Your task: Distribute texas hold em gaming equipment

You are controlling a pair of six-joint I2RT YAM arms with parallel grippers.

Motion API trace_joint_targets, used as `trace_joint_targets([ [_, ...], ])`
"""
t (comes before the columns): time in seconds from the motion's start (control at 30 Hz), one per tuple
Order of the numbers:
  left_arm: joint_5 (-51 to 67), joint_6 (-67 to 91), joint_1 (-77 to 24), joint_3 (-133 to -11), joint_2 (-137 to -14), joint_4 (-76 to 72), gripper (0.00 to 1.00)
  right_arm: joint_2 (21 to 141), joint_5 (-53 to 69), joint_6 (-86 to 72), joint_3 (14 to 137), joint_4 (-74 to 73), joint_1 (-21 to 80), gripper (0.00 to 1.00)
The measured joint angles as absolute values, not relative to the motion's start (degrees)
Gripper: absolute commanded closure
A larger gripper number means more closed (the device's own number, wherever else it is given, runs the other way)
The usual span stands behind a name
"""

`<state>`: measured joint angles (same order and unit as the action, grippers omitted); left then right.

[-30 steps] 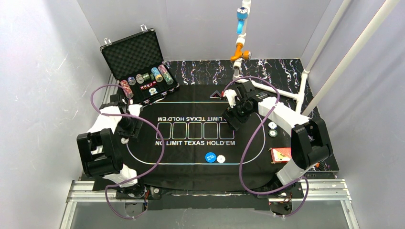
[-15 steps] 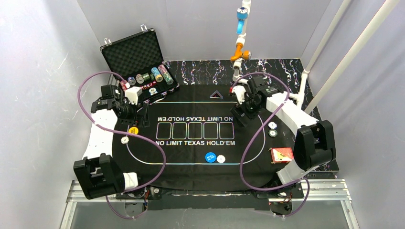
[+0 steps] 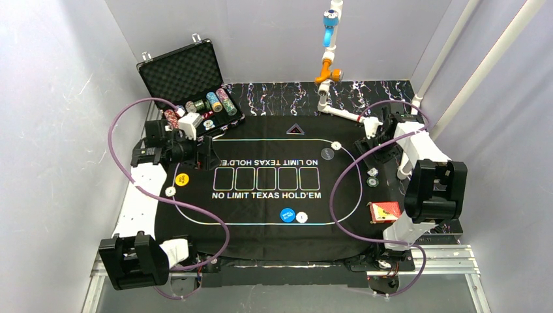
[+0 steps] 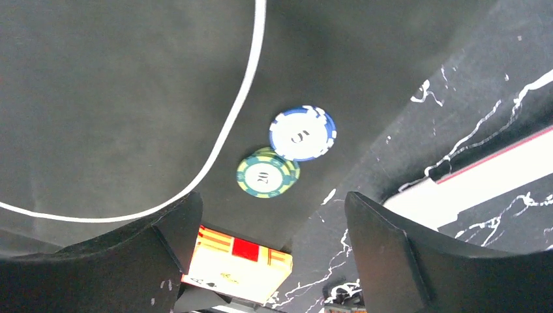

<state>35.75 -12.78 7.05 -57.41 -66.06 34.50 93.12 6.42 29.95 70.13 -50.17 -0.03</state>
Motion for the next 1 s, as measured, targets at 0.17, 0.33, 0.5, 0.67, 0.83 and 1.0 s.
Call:
trace_joint_targets([
  [0.17,32.93,-10.55,4.69,-56.71,-65.58,32.80,0.02,94.61,3.22,27.18,69.91,-48.75,-1.50,0.14],
  [0.33,32.36,-8.86,4.71,-56.73,-65.60,31.59,0.02,95.90,1.80,23.83,68.20,-45.93,-1.48,0.14],
  [0.5,32.40,-8.03,4.69,-56.73,-65.95,31.00,0.02,98.52,1.61,21.63,67.42,-44.27,-1.50,0.14],
  [0.67,32.42,-7.62,4.71,-56.73,-66.15,30.24,0.02,100.05,1.43,20.16,66.67,-42.35,-1.54,0.23],
  [0.83,32.40,-7.57,4.71,-56.73,-66.24,30.00,0.02,102.61,1.48,19.46,66.63,-41.32,-1.72,0.30],
  [1.0,32.40,-7.29,4.71,-56.73,-66.46,29.91,0.02,103.09,1.23,19.40,66.52,-40.21,-1.83,0.46],
])
